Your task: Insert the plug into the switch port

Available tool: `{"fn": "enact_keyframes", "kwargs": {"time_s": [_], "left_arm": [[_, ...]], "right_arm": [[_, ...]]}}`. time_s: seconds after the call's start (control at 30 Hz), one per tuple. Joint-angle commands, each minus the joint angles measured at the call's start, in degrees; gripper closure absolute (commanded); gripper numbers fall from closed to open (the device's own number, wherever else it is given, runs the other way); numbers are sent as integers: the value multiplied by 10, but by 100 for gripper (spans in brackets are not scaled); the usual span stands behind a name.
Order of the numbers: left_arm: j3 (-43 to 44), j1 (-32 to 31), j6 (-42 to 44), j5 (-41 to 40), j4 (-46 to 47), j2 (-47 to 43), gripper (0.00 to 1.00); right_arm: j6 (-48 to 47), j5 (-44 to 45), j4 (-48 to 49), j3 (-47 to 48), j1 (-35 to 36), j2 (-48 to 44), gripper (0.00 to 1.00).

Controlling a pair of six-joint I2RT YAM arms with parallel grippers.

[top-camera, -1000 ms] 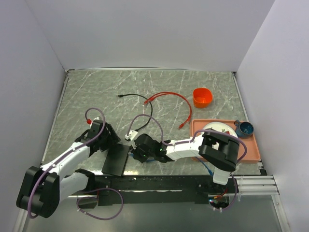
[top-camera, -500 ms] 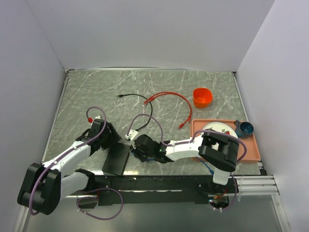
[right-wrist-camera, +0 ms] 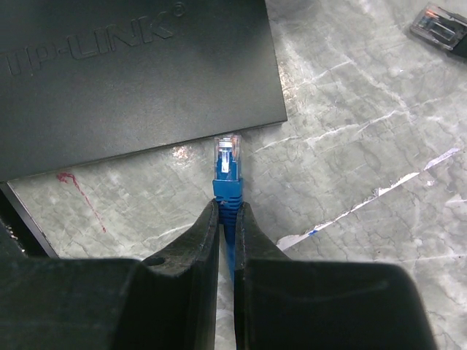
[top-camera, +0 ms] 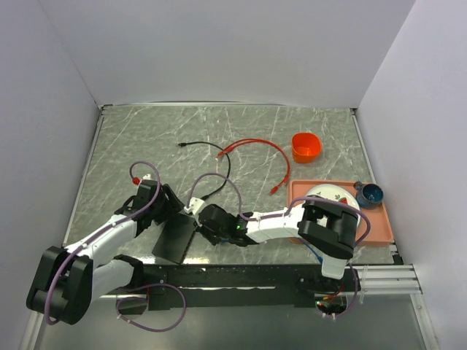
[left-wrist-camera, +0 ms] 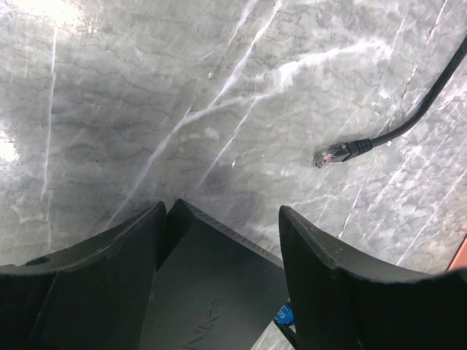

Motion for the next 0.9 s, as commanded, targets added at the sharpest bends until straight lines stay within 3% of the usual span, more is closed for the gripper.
{"fn": "enact_keyframes", "kwargs": {"time_s": [0.0, 0.87], "left_arm": [[-14, -5, -25, 59, 2, 5, 31], [9, -4, 3, 40, -17, -11, 30]], "right_arm": [[-8, -13, -19, 27, 10, 40, 100], [-26, -49, -95, 98, 9, 86, 100]]}}
